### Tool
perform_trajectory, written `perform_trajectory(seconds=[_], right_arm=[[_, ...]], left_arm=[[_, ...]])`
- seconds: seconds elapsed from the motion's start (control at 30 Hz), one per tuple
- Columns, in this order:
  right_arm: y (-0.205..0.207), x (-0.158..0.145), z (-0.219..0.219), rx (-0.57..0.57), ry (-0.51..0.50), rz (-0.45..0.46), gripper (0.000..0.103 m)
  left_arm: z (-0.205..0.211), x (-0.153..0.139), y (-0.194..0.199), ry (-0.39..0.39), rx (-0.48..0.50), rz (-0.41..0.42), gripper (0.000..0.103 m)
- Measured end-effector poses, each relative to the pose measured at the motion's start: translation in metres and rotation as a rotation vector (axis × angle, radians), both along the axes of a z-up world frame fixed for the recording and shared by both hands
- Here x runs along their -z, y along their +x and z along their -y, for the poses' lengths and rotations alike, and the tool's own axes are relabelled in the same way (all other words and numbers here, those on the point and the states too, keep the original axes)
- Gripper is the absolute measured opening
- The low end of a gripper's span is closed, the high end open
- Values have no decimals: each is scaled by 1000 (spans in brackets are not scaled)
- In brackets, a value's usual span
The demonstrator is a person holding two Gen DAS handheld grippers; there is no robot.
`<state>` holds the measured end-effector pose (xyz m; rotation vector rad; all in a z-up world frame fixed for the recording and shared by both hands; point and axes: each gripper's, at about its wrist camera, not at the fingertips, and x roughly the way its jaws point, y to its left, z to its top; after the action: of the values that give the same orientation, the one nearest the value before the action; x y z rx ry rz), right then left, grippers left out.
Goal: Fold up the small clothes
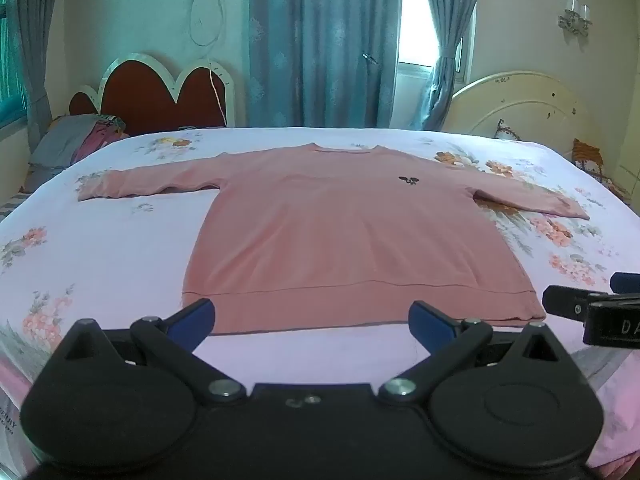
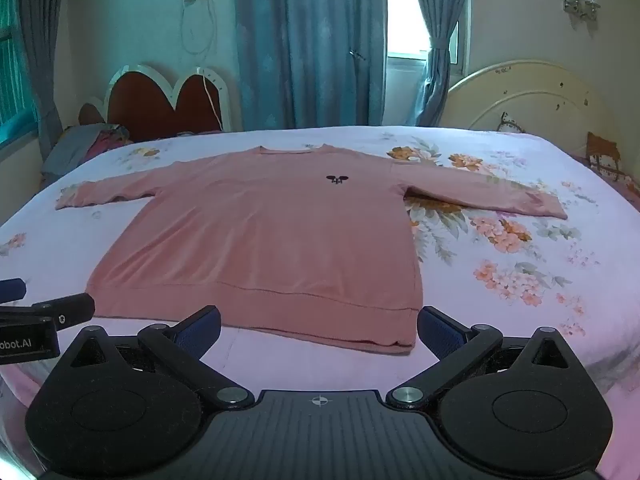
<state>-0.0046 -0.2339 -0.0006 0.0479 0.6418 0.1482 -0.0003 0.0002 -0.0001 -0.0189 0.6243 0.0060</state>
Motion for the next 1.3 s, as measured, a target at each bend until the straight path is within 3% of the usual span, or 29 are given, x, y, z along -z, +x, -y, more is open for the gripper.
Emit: perform_trajectory(seconds=[1.3], right_arm=[[2, -2, 1, -3, 17, 3, 103]], left_arm=[[3, 1, -2, 37, -9, -16, 103]])
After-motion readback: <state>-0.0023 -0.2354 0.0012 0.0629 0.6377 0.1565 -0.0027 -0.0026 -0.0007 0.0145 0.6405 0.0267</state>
